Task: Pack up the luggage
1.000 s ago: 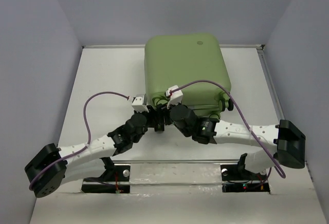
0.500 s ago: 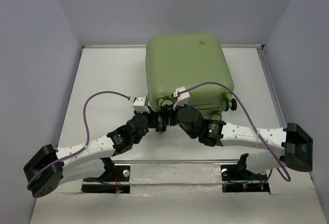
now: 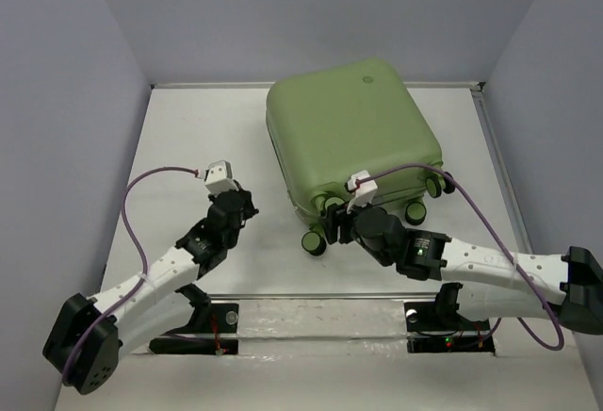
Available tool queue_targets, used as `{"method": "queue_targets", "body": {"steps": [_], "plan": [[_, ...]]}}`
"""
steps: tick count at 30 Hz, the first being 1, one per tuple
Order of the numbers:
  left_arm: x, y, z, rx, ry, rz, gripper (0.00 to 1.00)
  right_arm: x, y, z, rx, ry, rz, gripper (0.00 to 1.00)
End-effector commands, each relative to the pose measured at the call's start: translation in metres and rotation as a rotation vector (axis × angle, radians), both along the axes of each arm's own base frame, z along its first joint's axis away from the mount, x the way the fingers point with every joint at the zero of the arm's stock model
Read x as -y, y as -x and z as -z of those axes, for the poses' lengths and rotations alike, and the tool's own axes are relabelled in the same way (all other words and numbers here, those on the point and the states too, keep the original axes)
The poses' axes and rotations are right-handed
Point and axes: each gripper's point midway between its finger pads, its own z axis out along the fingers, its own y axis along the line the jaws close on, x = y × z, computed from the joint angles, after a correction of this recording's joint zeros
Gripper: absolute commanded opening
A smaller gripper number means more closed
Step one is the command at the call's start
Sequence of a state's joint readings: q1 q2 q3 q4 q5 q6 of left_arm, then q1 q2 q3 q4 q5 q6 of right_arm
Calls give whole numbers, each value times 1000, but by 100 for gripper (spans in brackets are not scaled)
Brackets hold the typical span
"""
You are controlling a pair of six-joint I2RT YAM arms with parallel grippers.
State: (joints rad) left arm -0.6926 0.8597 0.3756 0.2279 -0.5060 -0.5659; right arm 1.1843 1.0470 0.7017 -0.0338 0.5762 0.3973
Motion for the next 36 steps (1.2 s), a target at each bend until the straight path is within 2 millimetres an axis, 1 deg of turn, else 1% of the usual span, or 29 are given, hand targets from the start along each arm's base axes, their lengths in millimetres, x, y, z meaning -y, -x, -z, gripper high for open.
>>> {"method": "queue_targets", "body": {"steps": [1,3,4,5,6,7,8,9,10,11,13,14,15,16,17,18,20,21,22,23,25,26,28,29,30,32,33,36], "plan": [[-13,-39,-17,47,69,-72,6,-10,-19,-56,77,-224,68,7],[-1,-47,-31,76,101,-40,6,-16,-19,-55,76,-221,47,7],[11,-48,-41,86,138,9,6,-20,-18,-55,74,-219,36,7],[19,-46,-47,97,158,48,6,-21,-19,-53,74,-210,35,7],[28,-44,-59,139,186,95,6,-22,-19,-53,73,-208,34,7],[37,-34,-64,158,196,161,6,-23,-20,-53,72,-207,32,7],[51,-23,-66,168,192,271,6,-25,-20,-53,72,-206,34,7],[56,-14,-65,172,188,319,6,-25,-21,-53,73,-207,35,7],[57,-2,-49,149,178,356,6,-25,-22,-53,75,-205,39,7],[59,13,-56,170,213,399,6,-23,-23,-52,77,-202,48,7],[50,33,-38,146,243,406,8,-22,-24,-52,80,-199,56,7],[50,41,-31,129,255,426,10,-22,-24,-52,81,-199,59,7],[49,49,-21,102,265,435,16,-21,-24,-53,83,-199,62,7],[47,56,-6,76,263,444,20,-20,-25,-53,85,-197,66,7],[49,62,-11,96,281,472,24,-19,-26,-53,89,-196,74,7],[49,66,-8,94,281,487,35,-17,-26,-54,96,-192,79,7],[53,71,-8,107,284,525,44,-13,-27,-57,107,-192,89,7],[54,73,-7,106,277,537,46,-11,-26,-58,108,-194,90,7],[57,72,-14,134,272,557,48,-5,-27,-60,114,-196,98,7],[61,73,-13,128,263,578,52,-2,-26,-60,115,-197,100,7],[67,72,-22,155,256,602,55,6,-24,-56,107,-180,109,7],[73,71,-29,172,246,625,57,16,-25,-53,106,-180,133,7],[80,71,-33,181,239,654,59,27,-24,-45,92,-165,153,7],[86,74,-34,190,233,679,60,33,-21,-41,87,-164,156,7],[90,75,-39,208,231,691,60,39,-22,-39,81,-168,169,7],[98,75,-39,209,204,710,60,47,-21,-33,72,-157,180,7],[103,77,-40,217,177,721,60,50,-19,-32,70,-160,181,7],[109,69,-39,217,129,701,60,56,-19,-35,74,-176,192,7]]}}
